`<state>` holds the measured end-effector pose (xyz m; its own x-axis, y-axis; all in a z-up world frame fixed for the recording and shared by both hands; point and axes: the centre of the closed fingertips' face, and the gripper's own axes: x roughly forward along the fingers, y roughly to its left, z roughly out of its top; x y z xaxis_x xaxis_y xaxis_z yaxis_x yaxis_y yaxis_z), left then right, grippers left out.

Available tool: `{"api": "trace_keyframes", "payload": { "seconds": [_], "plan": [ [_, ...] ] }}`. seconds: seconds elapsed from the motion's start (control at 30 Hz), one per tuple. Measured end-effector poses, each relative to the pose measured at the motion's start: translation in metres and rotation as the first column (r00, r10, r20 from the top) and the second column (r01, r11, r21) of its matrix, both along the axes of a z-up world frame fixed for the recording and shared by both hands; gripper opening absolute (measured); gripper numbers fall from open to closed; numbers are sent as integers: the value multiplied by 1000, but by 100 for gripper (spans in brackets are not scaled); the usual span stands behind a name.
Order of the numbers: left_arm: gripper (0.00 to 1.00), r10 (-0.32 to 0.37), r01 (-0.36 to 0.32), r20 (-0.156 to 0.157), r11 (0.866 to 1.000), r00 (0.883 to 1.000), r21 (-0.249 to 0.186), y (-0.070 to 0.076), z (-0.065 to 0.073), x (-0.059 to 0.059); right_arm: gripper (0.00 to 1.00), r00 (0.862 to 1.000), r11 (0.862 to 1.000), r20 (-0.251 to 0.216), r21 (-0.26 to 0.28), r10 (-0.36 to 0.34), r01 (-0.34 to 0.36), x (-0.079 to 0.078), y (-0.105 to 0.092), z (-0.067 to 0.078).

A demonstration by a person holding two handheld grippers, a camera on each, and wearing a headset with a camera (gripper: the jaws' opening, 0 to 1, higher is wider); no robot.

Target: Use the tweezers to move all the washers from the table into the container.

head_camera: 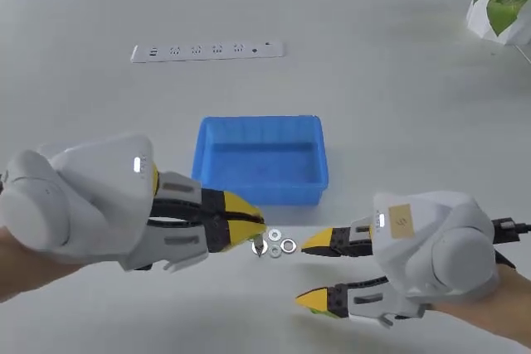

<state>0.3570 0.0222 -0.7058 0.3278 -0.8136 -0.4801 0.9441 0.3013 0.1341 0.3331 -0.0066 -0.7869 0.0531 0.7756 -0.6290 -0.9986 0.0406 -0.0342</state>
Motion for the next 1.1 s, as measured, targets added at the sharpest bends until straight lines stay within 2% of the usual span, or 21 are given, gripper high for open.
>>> {"api": "trace_keyframes", "payload": {
  "seconds": [0.07,0.17,0.23,0.37,0.57,0.73,0.87,1.0,1.1],
  "plan": [
    [5,-4,4,-3,1000,1000,-3,0,0,-1,33,1000,1000,-2,4,-2,2,0,2,1],
    [5,-38,37,-53,999,998,-21,-3,0,-8,33,1000,1000,-7,16,-1,1,0,8,2],
    [5,-36,35,-43,999,998,-16,-1,0,-6,33,1000,1000,-9,21,3,-3,2,13,4],
    [5,-29,27,-75,999,997,-28,1,0,-3,33,1000,999,-6,49,7,-7,12,32,10],
    [5,-66,66,-88,998,994,-3,1,-1,-2,30,998,997,20,48,61,-62,19,54,12],
    [5,-86,87,-103,996,991,8,1,-1,-1,24,997,996,15,49,70,-71,19,61,12],
    [5,-87,88,-115,996,990,7,0,-2,0,18,996,996,19,28,86,-86,18,60,8],
    [5,-99,101,-119,995,988,7,-4,-2,-2,12,996,996,30,23,84,-85,21,60,7],
    [5,-100,102,-120,995,988,6,-5,-3,-2,11,994,994,42,12,104,-105,21,59,7]
  ]
}}
